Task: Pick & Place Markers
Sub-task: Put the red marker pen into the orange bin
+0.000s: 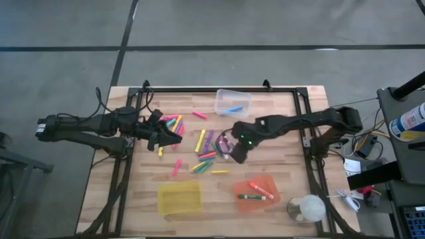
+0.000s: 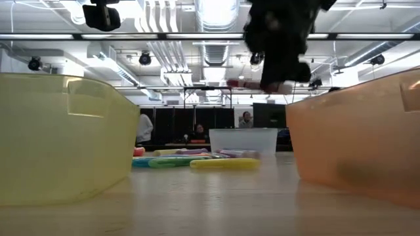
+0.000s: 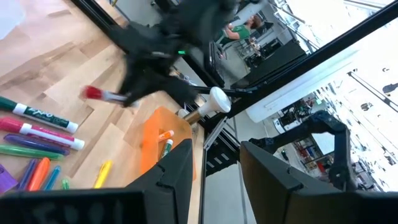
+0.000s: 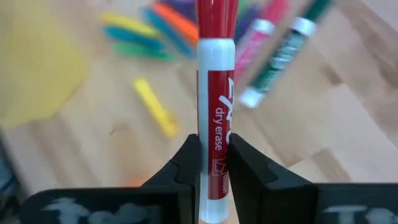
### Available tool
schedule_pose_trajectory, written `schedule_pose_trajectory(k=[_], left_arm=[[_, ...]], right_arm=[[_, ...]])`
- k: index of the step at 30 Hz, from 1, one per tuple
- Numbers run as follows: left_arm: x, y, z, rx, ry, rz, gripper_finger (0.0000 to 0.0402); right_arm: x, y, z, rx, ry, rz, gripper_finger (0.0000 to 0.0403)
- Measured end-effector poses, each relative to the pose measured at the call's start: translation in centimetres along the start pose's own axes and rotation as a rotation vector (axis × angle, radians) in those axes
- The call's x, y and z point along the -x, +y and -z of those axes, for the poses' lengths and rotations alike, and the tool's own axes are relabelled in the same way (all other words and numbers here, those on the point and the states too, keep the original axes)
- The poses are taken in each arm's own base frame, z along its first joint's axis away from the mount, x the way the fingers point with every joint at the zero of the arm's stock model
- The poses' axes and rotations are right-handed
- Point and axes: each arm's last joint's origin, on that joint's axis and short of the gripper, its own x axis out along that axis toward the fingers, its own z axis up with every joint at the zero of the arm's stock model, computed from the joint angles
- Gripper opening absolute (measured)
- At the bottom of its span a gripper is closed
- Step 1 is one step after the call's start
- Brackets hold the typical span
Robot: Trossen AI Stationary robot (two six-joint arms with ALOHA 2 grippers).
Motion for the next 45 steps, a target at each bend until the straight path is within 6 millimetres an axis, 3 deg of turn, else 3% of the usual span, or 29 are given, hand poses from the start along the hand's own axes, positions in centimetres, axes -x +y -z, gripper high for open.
schedule_pose_trajectory(k=[5, 9, 17, 22, 35, 45], left_arm=[[0.0, 0.0, 0.0, -0.001, 0.0, 0.0, 0.0128], [0.0, 0.0, 0.0, -0.001, 0.0, 0.0, 0.0128], [0.0, 0.0, 0.0, -0.002, 0.001, -0.001, 0.0128], [0.0, 0.0, 0.0, -0.001, 0.001, -0.001, 0.0128], [0.0, 0.0, 0.0, 0.006, 0.001, 0.0, 0.0128], [0.0, 0.0, 0.0, 0.009, 0.001, 0.0, 0.0128]], right_arm=[[2.2, 1.9, 2.4, 0.132, 0.026, -0.043, 0.0049], [2.9, 3.0, 4.8, 0.201, 0.105, -0.03, 0.0049], [2.8, 5.8, 9.0, 0.359, 0.2, -0.066, 0.0049], [1.7, 6.6, 11.1, 0.421, 0.271, -0.035, 0.0049], [-2.9, 7.5, 13.4, 0.496, 0.429, 0.036, 0.0063], [-3.4, 7.5, 13.7, 0.513, 0.448, 0.044, 0.0065]])
